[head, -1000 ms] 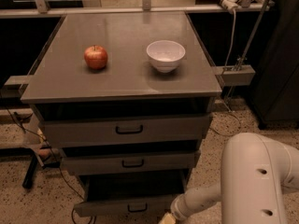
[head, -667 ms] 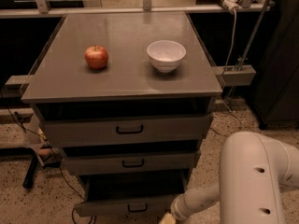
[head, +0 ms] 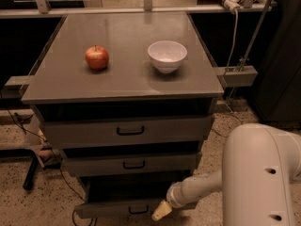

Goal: Open bottom drawer

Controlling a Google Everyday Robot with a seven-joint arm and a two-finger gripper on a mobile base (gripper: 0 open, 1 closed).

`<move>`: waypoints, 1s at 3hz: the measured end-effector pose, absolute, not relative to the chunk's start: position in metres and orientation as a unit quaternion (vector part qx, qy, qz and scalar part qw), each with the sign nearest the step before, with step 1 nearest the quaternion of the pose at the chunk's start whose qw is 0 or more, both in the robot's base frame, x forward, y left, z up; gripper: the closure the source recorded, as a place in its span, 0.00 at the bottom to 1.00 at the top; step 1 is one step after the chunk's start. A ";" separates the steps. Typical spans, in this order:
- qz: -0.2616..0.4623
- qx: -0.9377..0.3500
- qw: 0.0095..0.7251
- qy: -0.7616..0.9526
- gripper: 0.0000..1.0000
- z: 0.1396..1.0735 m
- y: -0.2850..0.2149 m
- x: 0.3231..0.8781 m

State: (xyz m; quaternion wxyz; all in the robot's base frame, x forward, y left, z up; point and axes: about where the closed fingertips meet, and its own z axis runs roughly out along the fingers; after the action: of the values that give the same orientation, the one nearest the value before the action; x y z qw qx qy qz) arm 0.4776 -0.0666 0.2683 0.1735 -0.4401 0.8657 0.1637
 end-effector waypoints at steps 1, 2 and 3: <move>0.163 -0.440 0.175 0.865 0.00 0.270 -0.067 0.479; 0.164 -0.442 0.151 0.869 0.00 0.242 -0.067 0.472; 0.166 -0.442 0.135 0.871 0.00 0.216 -0.072 0.468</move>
Offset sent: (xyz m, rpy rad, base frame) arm -0.0146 -0.0031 -0.0691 -0.0531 0.1030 0.0168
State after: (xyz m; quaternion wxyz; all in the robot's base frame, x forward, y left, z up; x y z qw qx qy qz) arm 0.4682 -0.0715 0.2158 0.1353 -0.4418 0.8712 0.1661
